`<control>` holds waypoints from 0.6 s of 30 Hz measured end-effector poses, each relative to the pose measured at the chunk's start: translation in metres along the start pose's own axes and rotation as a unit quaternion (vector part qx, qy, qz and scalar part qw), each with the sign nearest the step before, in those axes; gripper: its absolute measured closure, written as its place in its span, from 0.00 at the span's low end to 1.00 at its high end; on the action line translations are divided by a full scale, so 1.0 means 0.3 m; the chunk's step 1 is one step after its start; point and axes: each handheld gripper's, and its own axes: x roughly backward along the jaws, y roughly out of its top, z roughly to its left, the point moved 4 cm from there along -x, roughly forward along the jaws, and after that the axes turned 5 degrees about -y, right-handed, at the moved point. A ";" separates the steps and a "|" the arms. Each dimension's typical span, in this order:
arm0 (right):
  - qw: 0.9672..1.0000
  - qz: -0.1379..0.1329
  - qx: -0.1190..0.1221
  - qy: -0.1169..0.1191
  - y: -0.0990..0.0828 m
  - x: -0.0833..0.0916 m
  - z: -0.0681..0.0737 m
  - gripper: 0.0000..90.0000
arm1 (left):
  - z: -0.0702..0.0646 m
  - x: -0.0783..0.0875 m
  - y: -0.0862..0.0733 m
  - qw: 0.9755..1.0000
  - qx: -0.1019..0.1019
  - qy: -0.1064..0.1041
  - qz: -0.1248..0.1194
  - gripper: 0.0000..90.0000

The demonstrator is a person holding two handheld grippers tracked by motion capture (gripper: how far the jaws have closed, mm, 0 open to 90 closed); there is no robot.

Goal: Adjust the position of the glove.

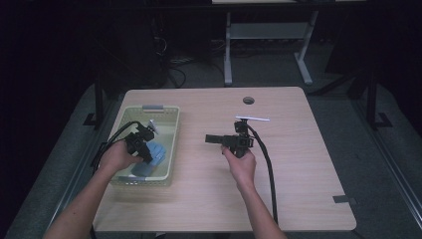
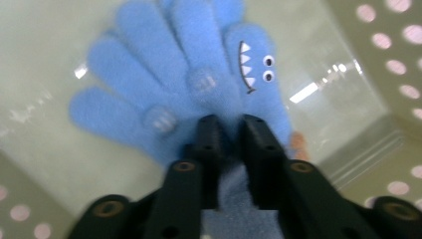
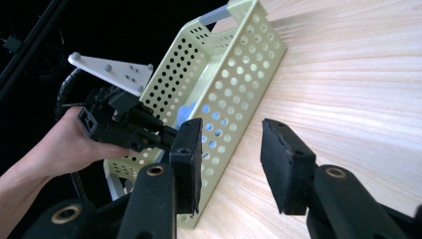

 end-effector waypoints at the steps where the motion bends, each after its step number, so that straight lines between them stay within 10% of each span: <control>1: 1.000 0.000 -0.002 0.000 0.000 0.005 -0.004 0.66 | 0.005 0.012 0.001 1.000 -0.001 -0.001 -0.008 0.78; 7: 1.000 -0.007 0.001 -0.010 0.000 0.045 -0.033 0.63 | 0.022 0.099 -0.016 0.998 0.015 -0.018 -0.066 0.69; 18: 0.999 -0.034 -0.015 -0.030 -0.006 0.170 -0.123 0.57 | -0.036 0.211 -0.006 0.982 0.020 -0.069 -0.174 0.58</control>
